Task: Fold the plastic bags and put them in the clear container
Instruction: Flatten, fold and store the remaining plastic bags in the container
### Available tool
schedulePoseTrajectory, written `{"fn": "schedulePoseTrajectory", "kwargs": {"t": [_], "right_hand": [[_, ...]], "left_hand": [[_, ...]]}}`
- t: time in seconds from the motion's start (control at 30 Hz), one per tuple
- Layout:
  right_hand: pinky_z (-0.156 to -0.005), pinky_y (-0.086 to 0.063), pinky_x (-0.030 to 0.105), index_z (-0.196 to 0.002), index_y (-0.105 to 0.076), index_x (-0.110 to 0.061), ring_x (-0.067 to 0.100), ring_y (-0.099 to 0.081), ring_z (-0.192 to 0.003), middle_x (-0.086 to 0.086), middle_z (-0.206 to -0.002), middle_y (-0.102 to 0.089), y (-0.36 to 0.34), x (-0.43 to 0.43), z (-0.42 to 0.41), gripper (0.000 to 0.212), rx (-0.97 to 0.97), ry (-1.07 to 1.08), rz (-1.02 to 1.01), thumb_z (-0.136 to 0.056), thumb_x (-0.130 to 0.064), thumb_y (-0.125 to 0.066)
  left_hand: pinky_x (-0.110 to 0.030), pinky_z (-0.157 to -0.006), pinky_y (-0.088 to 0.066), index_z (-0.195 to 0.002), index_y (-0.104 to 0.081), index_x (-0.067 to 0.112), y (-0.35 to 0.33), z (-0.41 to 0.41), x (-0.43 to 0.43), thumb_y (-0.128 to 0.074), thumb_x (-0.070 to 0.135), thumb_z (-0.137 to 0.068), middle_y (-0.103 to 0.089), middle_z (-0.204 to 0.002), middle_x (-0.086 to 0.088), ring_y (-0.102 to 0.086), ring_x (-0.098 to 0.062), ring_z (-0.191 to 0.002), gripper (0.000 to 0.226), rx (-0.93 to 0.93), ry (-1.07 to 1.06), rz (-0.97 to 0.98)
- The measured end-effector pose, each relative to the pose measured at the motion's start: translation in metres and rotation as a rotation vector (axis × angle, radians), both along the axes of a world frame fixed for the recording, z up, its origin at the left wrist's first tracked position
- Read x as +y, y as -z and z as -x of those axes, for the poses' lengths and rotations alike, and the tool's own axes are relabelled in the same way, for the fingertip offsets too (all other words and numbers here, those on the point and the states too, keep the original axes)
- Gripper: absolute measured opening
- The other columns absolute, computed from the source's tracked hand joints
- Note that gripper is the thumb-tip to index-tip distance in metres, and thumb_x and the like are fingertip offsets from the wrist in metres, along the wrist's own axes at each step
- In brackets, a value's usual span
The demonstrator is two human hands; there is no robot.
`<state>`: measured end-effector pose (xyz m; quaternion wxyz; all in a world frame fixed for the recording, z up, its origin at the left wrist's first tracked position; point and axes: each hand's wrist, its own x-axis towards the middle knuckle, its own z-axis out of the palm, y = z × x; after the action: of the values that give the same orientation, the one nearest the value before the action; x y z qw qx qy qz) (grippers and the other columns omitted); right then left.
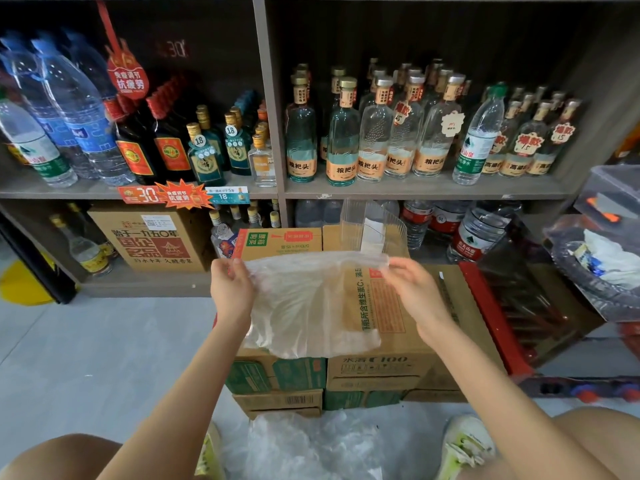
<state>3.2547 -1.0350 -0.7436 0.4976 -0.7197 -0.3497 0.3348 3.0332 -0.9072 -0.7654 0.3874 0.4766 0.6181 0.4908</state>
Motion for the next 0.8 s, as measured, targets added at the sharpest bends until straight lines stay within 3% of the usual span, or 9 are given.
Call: {"fn": "schedulePoseTrajectory", "kwargs": {"t": [0.1,0.2,0.3,0.37,0.43,0.5,0.63,0.8], "right_hand": [[-0.088,-0.041,0.025,-0.14,-0.041,-0.026,0.005,-0.052,-0.105,-0.015,-0.114,-0.055,0.03,0.002,0.001,0.053,-0.076,-0.076,0.123,-0.091,-0.039,-0.058],[-0.084,-0.039,0.019,-0.143,-0.037,-0.026,0.007,-0.049,-0.113,-0.009,-0.126,-0.053,0.055,-0.003,0.007,0.058,-0.08,-0.215,0.206,-0.091,-0.047,-0.053],[-0.083,-0.041,0.018,-0.139,-0.042,-0.025,0.008,-0.05,-0.113,-0.009,-0.122,-0.054,0.075,-0.002,0.01,0.06,-0.124,-0.308,0.271,-0.087,-0.05,-0.058],[-0.095,-0.045,0.032,-0.134,-0.048,-0.025,0.01,-0.055,-0.104,-0.014,-0.106,-0.057,0.087,0.001,0.011,0.065,-0.253,-0.289,0.287,-0.08,-0.056,-0.063],[-0.097,-0.043,0.045,-0.126,-0.055,-0.029,0.014,-0.058,-0.096,-0.016,-0.089,-0.059,0.097,0.003,0.011,0.071,-0.345,-0.237,0.264,-0.068,-0.07,-0.058],[-0.096,-0.042,0.048,-0.12,-0.058,-0.032,0.016,-0.059,-0.093,-0.016,-0.082,-0.06,0.108,0.006,0.011,0.07,-0.393,-0.22,0.242,-0.064,-0.074,-0.053],[-0.1,-0.038,0.047,-0.118,-0.059,-0.032,0.013,-0.059,-0.09,-0.017,-0.077,-0.061,0.107,0.006,0.017,0.061,-0.427,-0.203,0.219,-0.067,-0.066,-0.058],[-0.1,-0.041,0.044,-0.119,-0.059,-0.029,0.004,-0.057,-0.086,-0.016,-0.083,-0.06,0.095,0.0,0.015,0.039,-0.33,-0.148,0.185,-0.086,-0.05,-0.06]], "left_hand": [[-0.042,-0.078,-0.048,-0.117,-0.047,0.0,0.017,-0.008,0.025,-0.039,0.024,-0.102,-0.058,-0.107,-0.017,-0.058,-0.033,-0.095,0.029,0.094,-0.01,0.157],[-0.045,-0.088,-0.049,-0.119,-0.045,0.001,0.029,-0.01,0.042,-0.039,0.024,-0.102,-0.058,-0.115,-0.019,-0.058,-0.036,-0.105,0.03,0.154,0.006,0.255],[-0.041,-0.079,-0.048,-0.122,-0.047,0.001,0.036,-0.008,0.055,-0.043,0.033,-0.1,-0.059,-0.108,-0.016,-0.059,-0.034,-0.094,0.039,0.134,0.076,0.323],[-0.035,-0.069,-0.045,-0.123,-0.051,0.002,0.037,-0.001,0.057,-0.045,0.043,-0.097,-0.058,-0.097,-0.011,-0.055,-0.025,-0.078,0.049,0.024,0.155,0.334],[-0.038,-0.07,-0.047,-0.121,-0.05,0.005,0.038,0.011,0.051,-0.047,0.052,-0.094,-0.056,-0.097,-0.01,-0.054,-0.023,-0.079,0.055,-0.048,0.177,0.367],[-0.041,-0.069,-0.051,-0.117,-0.046,0.006,0.043,0.027,0.037,-0.05,0.054,-0.093,-0.055,-0.093,-0.01,-0.057,-0.025,-0.078,0.054,-0.031,0.155,0.391],[-0.032,-0.051,-0.05,-0.104,-0.053,0.003,0.054,0.051,0.002,-0.051,0.036,-0.099,-0.059,-0.074,-0.012,-0.054,-0.023,-0.057,0.033,0.062,0.234,0.451],[-0.034,-0.065,-0.056,-0.099,-0.06,0.0,0.057,0.052,-0.02,-0.062,0.018,-0.092,-0.068,-0.074,-0.012,-0.06,-0.02,-0.057,0.019,0.032,0.251,0.467]]}}
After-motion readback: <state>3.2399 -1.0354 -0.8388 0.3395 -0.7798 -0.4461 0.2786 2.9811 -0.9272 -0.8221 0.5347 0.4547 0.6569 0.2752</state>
